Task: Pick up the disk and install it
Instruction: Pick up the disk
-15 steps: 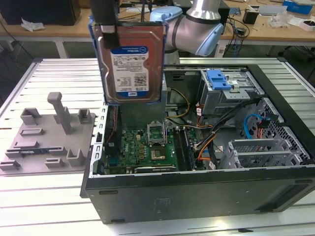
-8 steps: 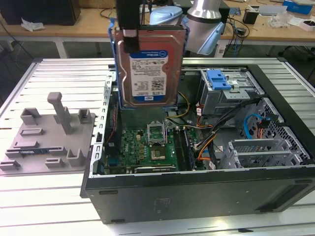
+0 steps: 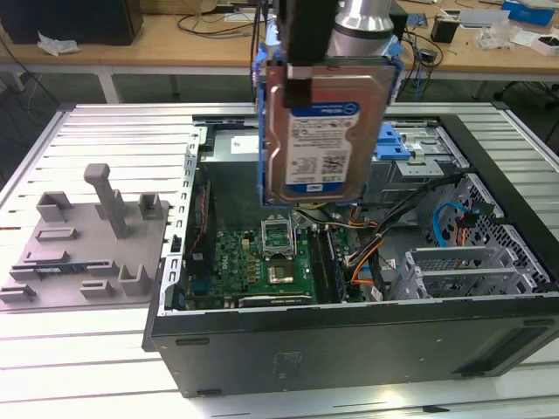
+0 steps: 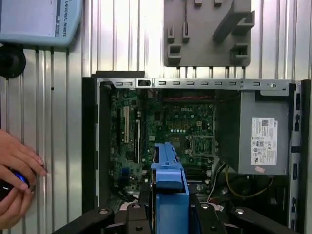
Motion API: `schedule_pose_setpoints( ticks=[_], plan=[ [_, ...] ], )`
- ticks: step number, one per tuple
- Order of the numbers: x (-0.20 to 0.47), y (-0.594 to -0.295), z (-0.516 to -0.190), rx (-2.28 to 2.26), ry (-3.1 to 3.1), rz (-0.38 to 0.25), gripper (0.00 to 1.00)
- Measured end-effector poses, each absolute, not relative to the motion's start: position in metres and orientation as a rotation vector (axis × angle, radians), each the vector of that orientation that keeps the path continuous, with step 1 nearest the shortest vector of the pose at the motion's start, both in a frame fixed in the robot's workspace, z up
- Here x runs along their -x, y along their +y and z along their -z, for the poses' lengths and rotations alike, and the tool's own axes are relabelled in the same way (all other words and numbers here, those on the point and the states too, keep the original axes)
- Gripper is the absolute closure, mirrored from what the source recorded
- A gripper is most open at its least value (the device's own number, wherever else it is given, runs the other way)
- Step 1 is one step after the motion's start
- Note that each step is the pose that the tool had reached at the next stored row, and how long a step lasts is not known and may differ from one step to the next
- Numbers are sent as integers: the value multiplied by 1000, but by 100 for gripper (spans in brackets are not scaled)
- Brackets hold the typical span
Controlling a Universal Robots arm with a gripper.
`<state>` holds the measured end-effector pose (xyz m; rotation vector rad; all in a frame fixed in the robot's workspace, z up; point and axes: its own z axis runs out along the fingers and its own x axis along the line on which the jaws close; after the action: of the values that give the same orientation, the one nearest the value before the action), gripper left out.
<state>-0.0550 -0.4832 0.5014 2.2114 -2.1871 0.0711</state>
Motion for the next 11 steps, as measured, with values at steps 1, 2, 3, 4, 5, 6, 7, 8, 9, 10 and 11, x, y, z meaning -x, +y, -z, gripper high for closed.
schedule_pose_setpoints(
  ticks=[1,2,3,4,5,6,7,8,9,10,11],
  plan=[
    [51,-485,-501,-2212,-2187,-70,63],
    [44,-487,-501,-2212,-2188,-69,63],
    [39,-489,-501,-2213,-2188,-69,63],
    [34,-491,-501,-2213,-2188,-68,63],
    [29,-493,-501,-2213,-2189,-68,63],
    [25,-494,-501,-2213,-2189,-68,63],
    [21,-496,-501,-2213,-2189,-68,63],
    [20,-496,-501,-2213,-2189,-68,63],
    [19,-496,-501,-2213,-2189,-68,63],
    [19,-496,-501,-2213,-2189,-68,63],
    [19,-496,-501,-2213,-2189,-68,63]
  ],
)
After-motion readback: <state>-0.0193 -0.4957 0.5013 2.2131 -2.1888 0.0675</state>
